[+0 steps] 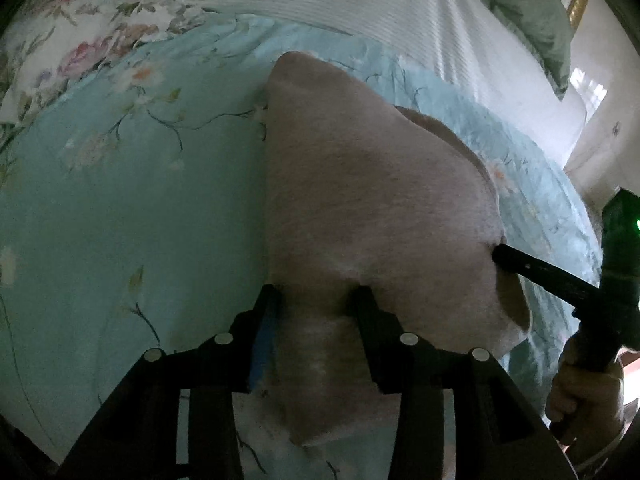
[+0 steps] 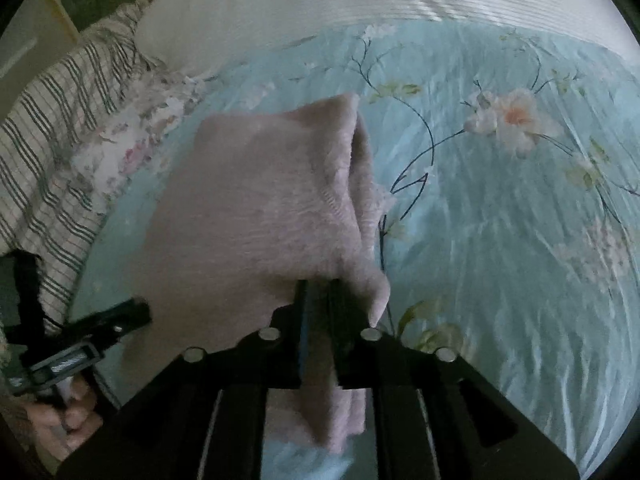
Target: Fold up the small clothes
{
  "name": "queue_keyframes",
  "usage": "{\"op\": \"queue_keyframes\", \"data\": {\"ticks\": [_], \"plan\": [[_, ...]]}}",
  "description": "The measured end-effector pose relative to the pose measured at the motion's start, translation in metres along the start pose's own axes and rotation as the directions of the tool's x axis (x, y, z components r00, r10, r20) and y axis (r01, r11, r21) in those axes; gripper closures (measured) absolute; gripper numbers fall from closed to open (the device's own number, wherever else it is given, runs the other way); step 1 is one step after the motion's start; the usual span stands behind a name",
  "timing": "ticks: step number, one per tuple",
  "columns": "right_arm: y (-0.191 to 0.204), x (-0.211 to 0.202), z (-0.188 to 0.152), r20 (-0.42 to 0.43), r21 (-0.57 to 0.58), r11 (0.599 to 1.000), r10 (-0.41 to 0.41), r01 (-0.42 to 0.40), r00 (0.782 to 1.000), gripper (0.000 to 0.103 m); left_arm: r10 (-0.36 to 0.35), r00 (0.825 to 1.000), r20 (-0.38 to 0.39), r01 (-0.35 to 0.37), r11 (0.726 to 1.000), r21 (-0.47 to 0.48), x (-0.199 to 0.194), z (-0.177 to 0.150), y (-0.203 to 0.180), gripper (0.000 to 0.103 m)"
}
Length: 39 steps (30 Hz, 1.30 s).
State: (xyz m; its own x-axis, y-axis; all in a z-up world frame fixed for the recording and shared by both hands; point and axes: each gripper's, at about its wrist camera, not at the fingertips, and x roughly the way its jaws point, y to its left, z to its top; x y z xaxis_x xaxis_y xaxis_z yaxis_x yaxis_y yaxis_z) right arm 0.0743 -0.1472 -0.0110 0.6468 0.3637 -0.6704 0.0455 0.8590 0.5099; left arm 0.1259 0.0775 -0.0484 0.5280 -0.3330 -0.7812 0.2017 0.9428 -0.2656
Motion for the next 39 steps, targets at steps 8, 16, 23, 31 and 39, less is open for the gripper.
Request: {"op": "queue_keyframes", "data": {"ticks": [8, 16, 23, 31, 39], "plan": [[0.014, -0.044, -0.052, 0.045, -0.055, 0.998, -0.015, 0.017, 0.999, 0.029, 0.007, 1.0, 0.021, -0.006, 1.0, -0.012, -0.025, -0.031, 0.003, 0.037], [0.012, -0.063, -0.095, 0.019, -0.115, 0.988, -0.098, 0.1, 0.995, 0.017, 0.087, 0.996, 0.004, -0.087, 0.996, 0.015, -0.047, -0.085, 0.005, 0.018], [0.02, -0.067, -0.111, 0.011, -0.163, 0.982, -0.099, 0.099, 0.995, 0.012, 0.167, 0.985, 0.031, -0.169, 0.984, 0.062, -0.057, -0.121, -0.003, 0.018], [0.023, -0.078, -0.124, 0.019, -0.181, 0.977, -0.114, 0.116, 0.993, 0.008, 0.191, 0.978, 0.082, -0.198, 0.977, 0.081, -0.066, -0.127, -0.012, 0.018], [0.027, -0.088, -0.126, 0.005, -0.198, 0.976, -0.092, 0.091, 0.996, 0.007, 0.283, 0.954, 0.102, -0.299, 0.933, 0.199, -0.075, -0.129, -0.03, 0.018]]}}
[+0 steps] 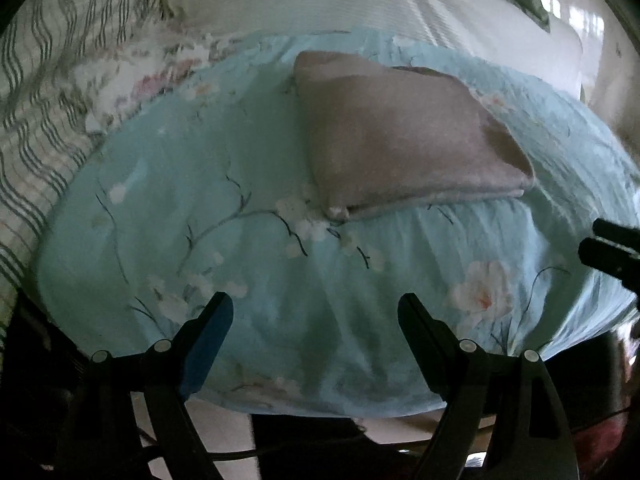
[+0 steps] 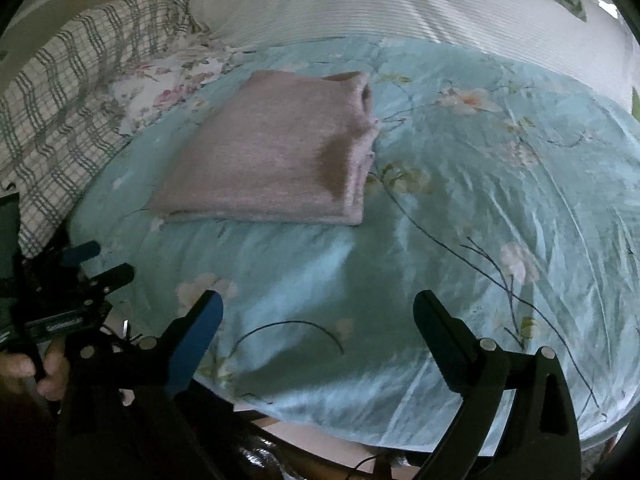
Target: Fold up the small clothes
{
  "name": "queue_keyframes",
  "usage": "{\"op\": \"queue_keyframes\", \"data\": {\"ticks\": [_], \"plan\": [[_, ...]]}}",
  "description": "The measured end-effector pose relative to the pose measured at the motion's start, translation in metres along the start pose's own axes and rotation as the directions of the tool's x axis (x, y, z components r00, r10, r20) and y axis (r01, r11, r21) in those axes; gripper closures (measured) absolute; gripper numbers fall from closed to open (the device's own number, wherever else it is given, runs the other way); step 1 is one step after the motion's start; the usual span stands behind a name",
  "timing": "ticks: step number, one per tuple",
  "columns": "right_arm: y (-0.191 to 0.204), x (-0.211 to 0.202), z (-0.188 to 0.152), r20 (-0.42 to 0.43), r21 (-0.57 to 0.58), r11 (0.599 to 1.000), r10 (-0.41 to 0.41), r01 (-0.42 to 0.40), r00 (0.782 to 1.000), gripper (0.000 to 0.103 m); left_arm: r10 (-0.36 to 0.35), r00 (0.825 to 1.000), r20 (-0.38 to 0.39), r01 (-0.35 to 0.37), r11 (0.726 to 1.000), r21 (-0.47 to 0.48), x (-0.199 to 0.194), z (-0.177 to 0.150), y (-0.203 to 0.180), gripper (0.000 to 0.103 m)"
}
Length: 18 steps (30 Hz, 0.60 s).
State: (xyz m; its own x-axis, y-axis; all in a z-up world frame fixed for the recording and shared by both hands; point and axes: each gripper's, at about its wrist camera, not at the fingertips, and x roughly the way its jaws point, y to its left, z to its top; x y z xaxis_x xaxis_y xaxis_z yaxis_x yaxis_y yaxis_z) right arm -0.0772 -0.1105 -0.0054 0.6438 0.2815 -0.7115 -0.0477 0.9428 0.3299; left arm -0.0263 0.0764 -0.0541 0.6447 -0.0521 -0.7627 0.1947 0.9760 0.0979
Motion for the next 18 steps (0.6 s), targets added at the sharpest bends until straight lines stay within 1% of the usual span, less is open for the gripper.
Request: {"op": "queue_keyframes", "data": {"ticks": [2, 4, 5, 8, 11, 14, 18], "plan": [[0.003, -0.001, 0.003, -0.002, -0.011, 1.0, -0.012, 0.012, 1.0, 0.007, -0.002, 1.0, 0.009, 0.001, 1.0, 0.027, -0.008, 0.004, -0.002, 0.018], [0.007, -0.002, 0.007, -0.004, -0.018, 1.0, 0.004, -0.004, 1.0, 0.007, -0.005, 1.0, 0.013, 0.005, 0.999, 0.039, -0.014, 0.01, -0.003, 0.018], [0.008, -0.003, 0.009, -0.007, -0.02, 1.0, 0.013, -0.013, 1.0, 0.007, -0.006, 1.0, 0.016, 0.005, 0.999, 0.042, -0.016, 0.014, -0.003, 0.018], [0.011, -0.003, 0.017, -0.006, -0.015, 1.0, 0.005, -0.006, 1.0, 0.007, -0.01, 1.0, 0.023, 0.01, 0.999, 0.035, -0.021, 0.023, 0.002, 0.017], [0.01, 0.002, 0.026, -0.021, 0.012, 1.0, 0.028, -0.028, 0.999, 0.007, -0.024, 1.0, 0.019, 0.024, 1.0, 0.015, -0.018, 0.031, 0.013, 0.017], [0.014, 0.007, 0.038, -0.023, 0.005, 1.0, 0.017, -0.017, 1.0, 0.007, -0.024, 1.0, 0.017, 0.024, 1.0, 0.006, -0.014, 0.036, 0.02, 0.017], [0.021, 0.009, 0.05, 0.002, 0.008, 1.0, 0.012, -0.012, 1.0, 0.007, -0.039, 0.999, -0.019, 0.039, 0.999, 0.033, -0.002, 0.047, 0.027, 0.017]]}}
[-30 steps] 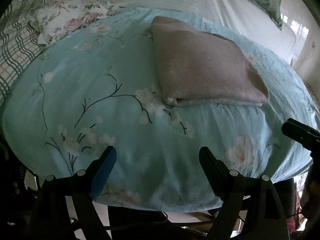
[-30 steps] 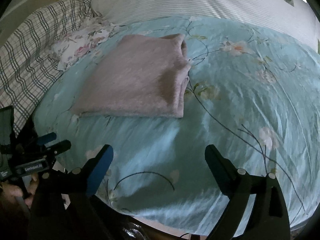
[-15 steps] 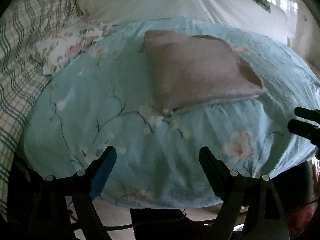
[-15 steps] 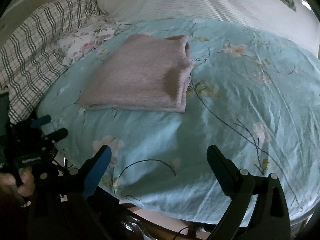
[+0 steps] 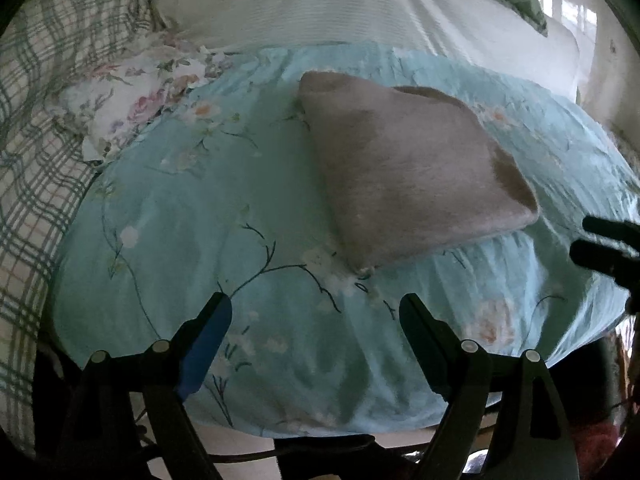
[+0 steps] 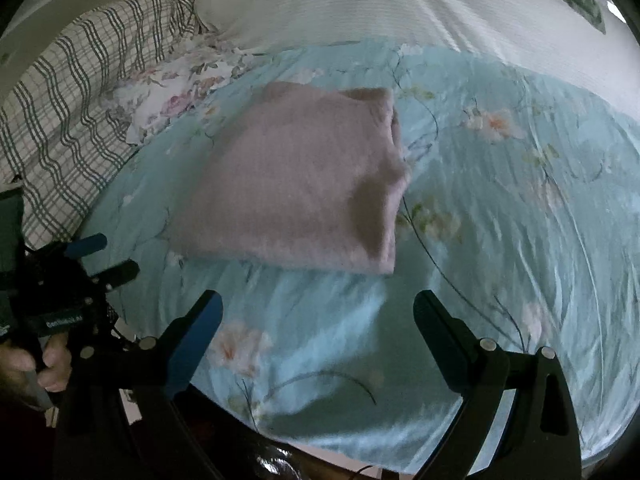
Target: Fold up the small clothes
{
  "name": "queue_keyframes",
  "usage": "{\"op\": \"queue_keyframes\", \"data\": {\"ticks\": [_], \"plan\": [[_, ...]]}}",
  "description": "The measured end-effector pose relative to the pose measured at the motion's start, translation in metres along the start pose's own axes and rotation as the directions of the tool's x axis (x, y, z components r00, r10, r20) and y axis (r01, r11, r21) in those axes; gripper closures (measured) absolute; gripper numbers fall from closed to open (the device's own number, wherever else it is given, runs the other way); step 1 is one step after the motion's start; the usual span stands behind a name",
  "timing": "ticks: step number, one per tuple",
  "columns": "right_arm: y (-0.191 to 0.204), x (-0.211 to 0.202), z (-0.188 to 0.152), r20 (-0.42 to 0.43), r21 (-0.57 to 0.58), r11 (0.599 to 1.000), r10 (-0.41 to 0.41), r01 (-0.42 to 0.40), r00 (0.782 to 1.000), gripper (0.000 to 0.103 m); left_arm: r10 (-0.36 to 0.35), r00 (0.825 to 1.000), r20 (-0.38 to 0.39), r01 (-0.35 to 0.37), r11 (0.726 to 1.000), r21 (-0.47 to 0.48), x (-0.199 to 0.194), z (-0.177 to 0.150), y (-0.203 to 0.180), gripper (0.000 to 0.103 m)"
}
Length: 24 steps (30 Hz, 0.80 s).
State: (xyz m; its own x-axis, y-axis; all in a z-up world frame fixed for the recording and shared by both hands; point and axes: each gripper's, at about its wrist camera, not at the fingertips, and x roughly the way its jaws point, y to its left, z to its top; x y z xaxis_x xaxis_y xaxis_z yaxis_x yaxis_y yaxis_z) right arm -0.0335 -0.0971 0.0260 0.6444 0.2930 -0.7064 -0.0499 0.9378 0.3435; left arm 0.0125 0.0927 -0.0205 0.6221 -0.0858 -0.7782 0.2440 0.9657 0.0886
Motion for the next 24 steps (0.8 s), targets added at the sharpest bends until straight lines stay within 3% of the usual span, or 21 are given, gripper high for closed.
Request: {"op": "queue_keyframes", "data": {"ticks": [11, 18, 24], "plan": [[0.005, 0.005, 0.009, 0.012, 0.015, 1.0, -0.009, 0.009, 1.0, 0.007, -0.007, 1.0, -0.011, 0.008, 0.994, 0.107, 0.009, 0.017, -0.007, 0.017], [0.002, 0.005, 0.017, 0.014, 0.015, 0.999, 0.041, -0.041, 0.999, 0.007, 0.032, 0.999, -0.002, -0.032, 0.994, 0.109, 0.003, 0.023, -0.02, 0.017], [0.007, 0.0, 0.033, 0.008, -0.054, 0.998, 0.032, -0.031, 0.999, 0.006, 0.052, 0.999, 0.005, -0.052, 0.996, 0.068, 0.001, 0.026, -0.032, 0.017]]}}
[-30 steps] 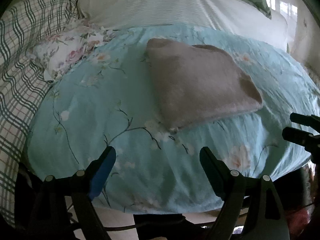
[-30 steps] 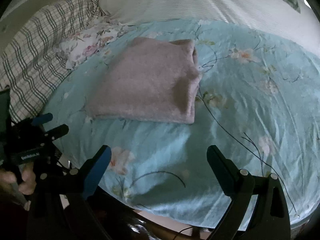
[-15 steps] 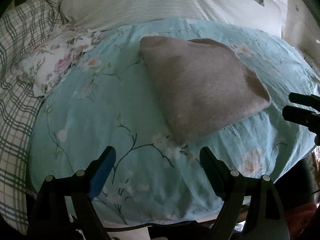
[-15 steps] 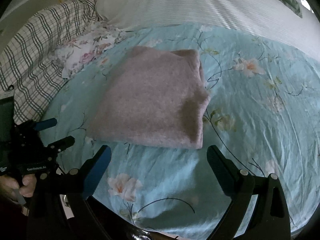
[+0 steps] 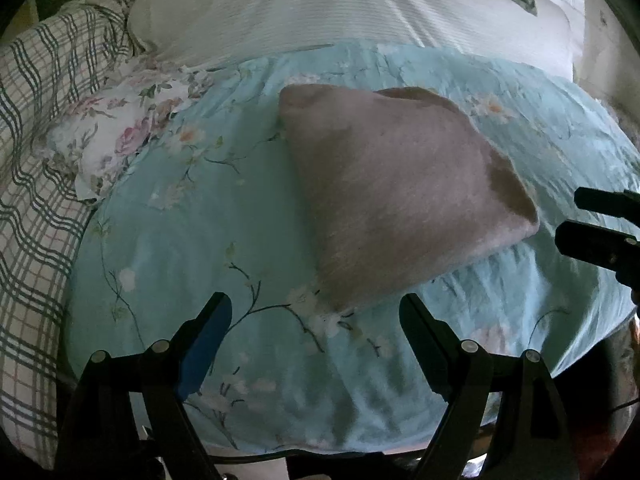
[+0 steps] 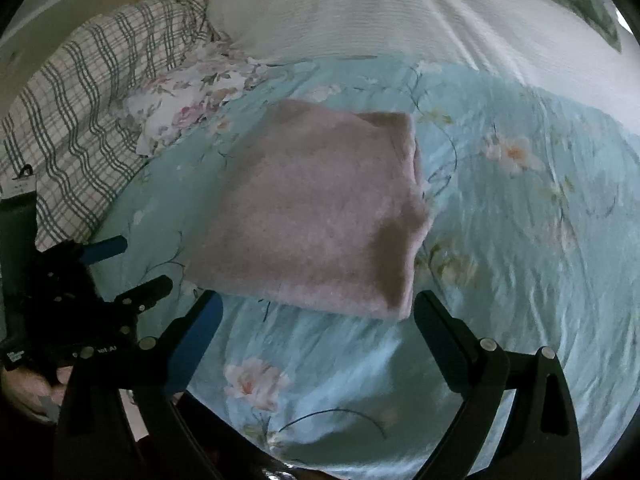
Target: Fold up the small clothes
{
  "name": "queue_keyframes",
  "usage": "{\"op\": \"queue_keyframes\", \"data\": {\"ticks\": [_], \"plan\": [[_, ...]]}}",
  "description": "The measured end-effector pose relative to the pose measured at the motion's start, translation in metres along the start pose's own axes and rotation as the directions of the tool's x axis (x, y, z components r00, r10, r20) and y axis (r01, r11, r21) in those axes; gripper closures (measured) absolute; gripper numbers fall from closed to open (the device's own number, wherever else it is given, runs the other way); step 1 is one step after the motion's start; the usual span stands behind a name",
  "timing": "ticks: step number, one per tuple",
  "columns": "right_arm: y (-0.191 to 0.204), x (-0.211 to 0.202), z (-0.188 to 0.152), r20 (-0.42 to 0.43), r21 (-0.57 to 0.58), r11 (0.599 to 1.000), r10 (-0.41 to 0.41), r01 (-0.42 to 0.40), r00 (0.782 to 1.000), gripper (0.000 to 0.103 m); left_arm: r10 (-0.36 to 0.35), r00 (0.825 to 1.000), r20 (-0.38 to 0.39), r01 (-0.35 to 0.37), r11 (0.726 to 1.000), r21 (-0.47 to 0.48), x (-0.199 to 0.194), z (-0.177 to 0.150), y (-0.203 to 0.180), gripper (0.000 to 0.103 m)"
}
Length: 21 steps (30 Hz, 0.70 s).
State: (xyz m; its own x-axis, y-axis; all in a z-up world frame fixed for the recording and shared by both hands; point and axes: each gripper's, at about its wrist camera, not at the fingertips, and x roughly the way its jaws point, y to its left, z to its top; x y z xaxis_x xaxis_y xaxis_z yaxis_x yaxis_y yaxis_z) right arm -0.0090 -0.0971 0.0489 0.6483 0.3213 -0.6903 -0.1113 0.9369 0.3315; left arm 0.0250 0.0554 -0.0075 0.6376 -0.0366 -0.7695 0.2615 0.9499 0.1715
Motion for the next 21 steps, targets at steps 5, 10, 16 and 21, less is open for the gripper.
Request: {"op": "queue_keyframes", "data": {"ticks": [5, 10, 16, 21], "plan": [[-0.001, -0.008, 0.012, 0.015, -0.023, 1.0, 0.014, -0.013, 1.0, 0.004, 0.015, 1.0, 0.007, -0.014, 1.0, -0.027, -0.004, 0.008, -0.005, 0.017], [0.0, -0.018, 0.022, 0.043, -0.035, 0.999, 0.019, -0.017, 0.999, 0.002, 0.017, 0.999, 0.03, -0.016, 0.999, -0.043, -0.013, 0.018, -0.003, 0.017], [0.002, -0.011, 0.02, 0.021, -0.025, 0.999, 0.025, -0.025, 0.999, 0.001, 0.02, 0.999, 0.047, -0.018, 0.999, -0.04, -0.018, 0.026, 0.002, 0.017], [0.004, 0.004, 0.01, -0.025, -0.02, 0.999, 0.027, -0.028, 0.999, 0.001, 0.005, 0.999, 0.034, -0.003, 0.998, -0.066, -0.014, 0.025, 0.008, 0.017]]}}
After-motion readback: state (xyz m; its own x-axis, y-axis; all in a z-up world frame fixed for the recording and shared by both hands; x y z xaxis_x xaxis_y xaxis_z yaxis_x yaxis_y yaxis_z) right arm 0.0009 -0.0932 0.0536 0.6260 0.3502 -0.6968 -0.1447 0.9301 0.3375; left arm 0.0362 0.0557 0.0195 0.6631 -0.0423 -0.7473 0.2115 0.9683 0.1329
